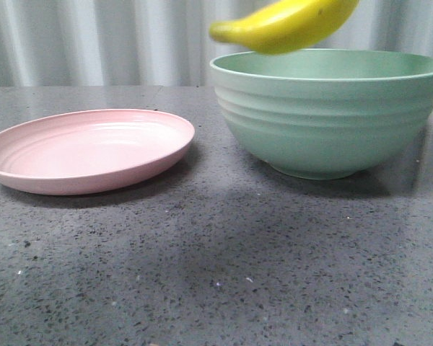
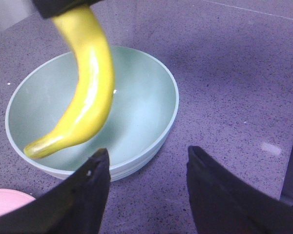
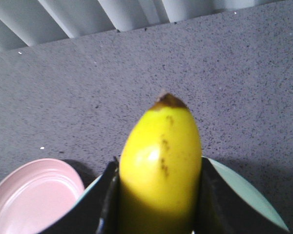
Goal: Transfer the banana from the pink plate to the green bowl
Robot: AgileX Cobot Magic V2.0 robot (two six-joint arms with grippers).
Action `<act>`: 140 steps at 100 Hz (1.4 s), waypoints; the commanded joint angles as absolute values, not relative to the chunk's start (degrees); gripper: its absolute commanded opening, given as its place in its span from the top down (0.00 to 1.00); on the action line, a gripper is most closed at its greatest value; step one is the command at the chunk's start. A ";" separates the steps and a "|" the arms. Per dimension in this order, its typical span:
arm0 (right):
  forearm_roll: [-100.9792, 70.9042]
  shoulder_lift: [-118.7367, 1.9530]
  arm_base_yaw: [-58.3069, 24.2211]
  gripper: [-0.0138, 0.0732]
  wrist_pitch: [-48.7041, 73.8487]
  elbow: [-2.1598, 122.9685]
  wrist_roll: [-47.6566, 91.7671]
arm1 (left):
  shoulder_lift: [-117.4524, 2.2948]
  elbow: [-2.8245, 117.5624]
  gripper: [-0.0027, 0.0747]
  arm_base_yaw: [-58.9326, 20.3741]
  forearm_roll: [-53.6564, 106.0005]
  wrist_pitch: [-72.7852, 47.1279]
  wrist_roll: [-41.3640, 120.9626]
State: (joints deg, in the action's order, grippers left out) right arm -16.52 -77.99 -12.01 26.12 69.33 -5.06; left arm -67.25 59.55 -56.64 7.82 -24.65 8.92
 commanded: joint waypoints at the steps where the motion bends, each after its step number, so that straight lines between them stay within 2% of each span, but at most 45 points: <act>1: -15.46 -78.36 -11.66 0.85 20.48 71.46 -4.73 | -65.89 61.52 0.53 -56.65 8.34 -20.50 8.83; 10: -13.77 -80.03 -11.66 0.76 20.49 71.46 -4.73 | -65.89 61.52 0.53 -56.65 8.34 -20.50 8.83; 27: -12.58 -80.61 -11.66 0.49 20.60 71.46 -4.73 | -65.89 61.52 0.53 -56.65 8.44 -20.50 8.83; 34: -12.14 -80.61 -11.66 0.42 20.60 71.46 -4.73 | -65.89 61.52 0.53 -56.65 8.44 -20.50 8.83; 74: -7.51 -79.06 -11.66 0.40 21.47 71.46 -4.73 | -65.89 61.52 0.53 -56.65 8.56 -20.42 8.83; 81: -7.00 -77.76 -11.66 0.42 23.12 71.46 -4.73 | -65.89 61.52 0.54 -56.65 8.56 -20.42 8.60; 87: -6.61 -76.39 -11.66 0.48 25.46 71.46 -4.73 | -65.79 61.52 0.61 -56.65 8.65 -20.23 8.12; 103: -5.41 -72.23 -11.66 0.82 31.59 71.35 -4.73 | -64.54 60.80 0.97 -56.24 8.52 -18.43 8.12; 108: -5.41 -70.73 -11.66 0.92 32.38 71.13 -4.73 | -63.87 60.32 0.99 -56.08 8.52 -17.80 8.12; 124: -5.38 -63.69 -11.88 0.92 30.91 66.97 -4.73 | -60.22 56.17 0.99 -55.94 8.52 -13.14 8.12; 140: -5.28 -54.39 -11.88 0.92 25.34 57.80 -4.17 | -54.71 48.15 0.99 -55.94 8.39 -4.25 8.12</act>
